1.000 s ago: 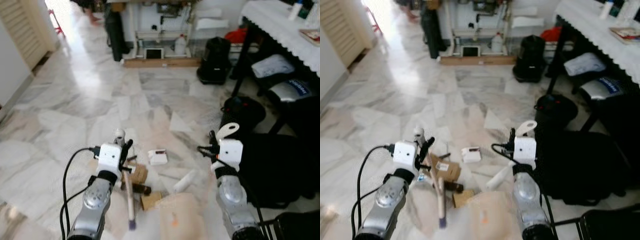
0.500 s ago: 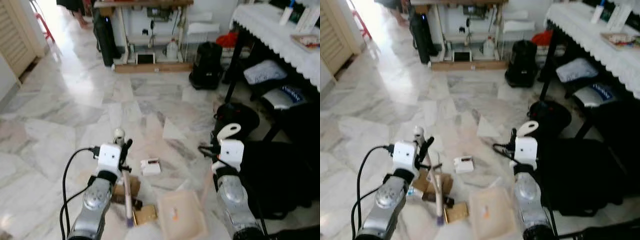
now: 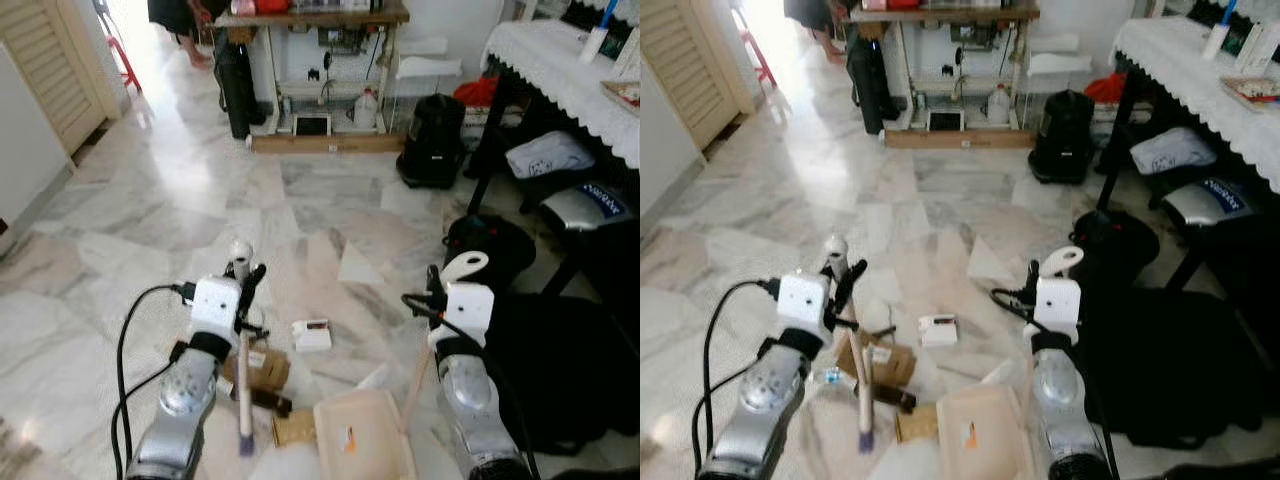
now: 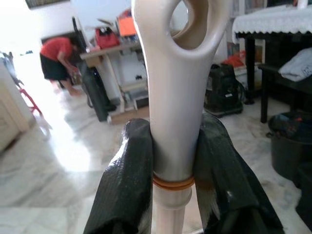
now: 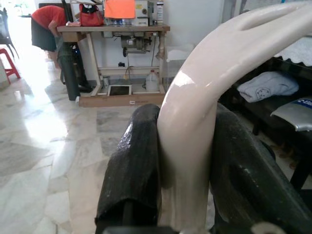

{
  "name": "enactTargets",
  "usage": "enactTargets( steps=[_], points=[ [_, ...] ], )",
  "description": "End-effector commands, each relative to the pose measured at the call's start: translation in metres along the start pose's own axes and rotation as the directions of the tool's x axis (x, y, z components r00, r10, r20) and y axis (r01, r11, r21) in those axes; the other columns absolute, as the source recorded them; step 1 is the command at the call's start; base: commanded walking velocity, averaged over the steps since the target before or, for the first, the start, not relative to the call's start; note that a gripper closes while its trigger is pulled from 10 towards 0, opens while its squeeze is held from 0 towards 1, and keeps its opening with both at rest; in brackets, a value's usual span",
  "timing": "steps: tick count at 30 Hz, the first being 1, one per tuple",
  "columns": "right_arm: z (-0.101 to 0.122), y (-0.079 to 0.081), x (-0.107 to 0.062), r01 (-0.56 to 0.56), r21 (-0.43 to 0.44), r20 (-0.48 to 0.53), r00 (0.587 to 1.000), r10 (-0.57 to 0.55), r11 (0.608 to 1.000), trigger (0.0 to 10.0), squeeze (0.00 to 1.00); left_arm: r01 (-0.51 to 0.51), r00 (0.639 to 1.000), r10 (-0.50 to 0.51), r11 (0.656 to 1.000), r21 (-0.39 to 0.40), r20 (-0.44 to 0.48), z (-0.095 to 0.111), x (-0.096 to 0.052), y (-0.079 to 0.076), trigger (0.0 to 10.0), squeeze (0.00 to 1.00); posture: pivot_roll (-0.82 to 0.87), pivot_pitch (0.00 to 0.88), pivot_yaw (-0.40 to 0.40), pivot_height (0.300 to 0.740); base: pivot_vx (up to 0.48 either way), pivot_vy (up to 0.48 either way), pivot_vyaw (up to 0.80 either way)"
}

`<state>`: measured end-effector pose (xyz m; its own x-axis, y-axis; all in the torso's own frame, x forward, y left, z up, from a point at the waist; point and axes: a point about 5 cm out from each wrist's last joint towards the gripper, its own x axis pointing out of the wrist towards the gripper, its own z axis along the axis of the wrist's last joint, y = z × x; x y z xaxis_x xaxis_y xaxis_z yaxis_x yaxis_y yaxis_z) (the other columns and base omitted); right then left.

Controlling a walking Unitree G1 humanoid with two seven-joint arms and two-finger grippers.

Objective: Sweep floor

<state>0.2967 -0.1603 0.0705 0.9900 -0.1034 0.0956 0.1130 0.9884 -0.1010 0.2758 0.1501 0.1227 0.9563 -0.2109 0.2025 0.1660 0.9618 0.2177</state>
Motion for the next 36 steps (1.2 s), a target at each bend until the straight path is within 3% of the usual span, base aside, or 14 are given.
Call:
enactTargets(
  steps=[1, 3, 8, 17, 24, 29, 36],
  points=[
    [0.004, -0.002, 0.002, 0.02, -0.007, 0.015, 1.0, -0.02, 1.0, 10.0, 0.0, 0.0, 0.999, -0.002, 0.999, 0.045, 0.042, 0.015, -0.003, 0.006, 10.0, 0.0, 0.09, 0.023, 0.043, 0.74, 0.0, 0.0, 0.0],
    [0.003, -0.003, 0.002, 0.024, -0.009, 0.012, 1.0, -0.024, 1.0, 10.0, 0.0, 0.005, 0.999, -0.007, 0.998, 0.065, 0.033, 0.016, -0.005, 0.007, 10.0, 0.0, 0.09, 0.024, 0.043, 0.74, 0.0, 0.0, 0.0],
    [-0.002, -0.005, 0.002, 0.042, -0.032, -0.023, 0.999, -0.043, 0.999, 10.0, 0.0, -0.011, 0.993, 0.031, 0.983, 0.181, -0.111, 0.001, -0.012, 0.014, 10.0, 0.0, 0.1, 0.029, 0.042, 0.74, 0.0, 0.0, 0.0],
    [-0.012, -0.013, -0.001, 0.09, -0.073, -0.077, 0.992, -0.096, 0.993, 10.0, 0.0, -0.043, 0.949, 0.11, 0.973, 0.225, -0.295, -0.023, -0.017, 0.02, 10.0, 0.0, 0.09, 0.038, 0.046, 0.74, 0.0, 0.0, 0.0],
    [-0.022, -0.016, -0.005, 0.112, -0.1, -0.122, 0.985, -0.124, 0.989, 10.0, 0.0, -0.106, 0.922, 0.13, 0.991, 0.085, -0.365, -0.037, -0.015, 0.021, 10.0, 0.0, 0.09, 0.049, 0.045, 0.74, 0.0, 0.0, 0.0],
    [-0.027, -0.015, -0.006, 0.117, -0.089, -0.143, 0.981, -0.129, 0.989, 10.0, 0.0, -0.107, 0.938, 0.088, 0.993, -0.039, -0.335, -0.037, -0.009, 0.018, 10.0, 0.0, 0.09, 0.058, 0.046, 0.74, 0.0, 0.0, 0.0],
    [-0.031, -0.013, -0.007, 0.132, -0.047, -0.161, 0.977, -0.138, 0.99, 10.0, 0.0, -0.099, 0.954, 0.056, 0.986, -0.135, -0.294, -0.033, -0.003, 0.014, 10.0, 0.0, 0.09, 0.064, 0.05, 0.74, 0.0, 0.0, 0.0]
  ],
)
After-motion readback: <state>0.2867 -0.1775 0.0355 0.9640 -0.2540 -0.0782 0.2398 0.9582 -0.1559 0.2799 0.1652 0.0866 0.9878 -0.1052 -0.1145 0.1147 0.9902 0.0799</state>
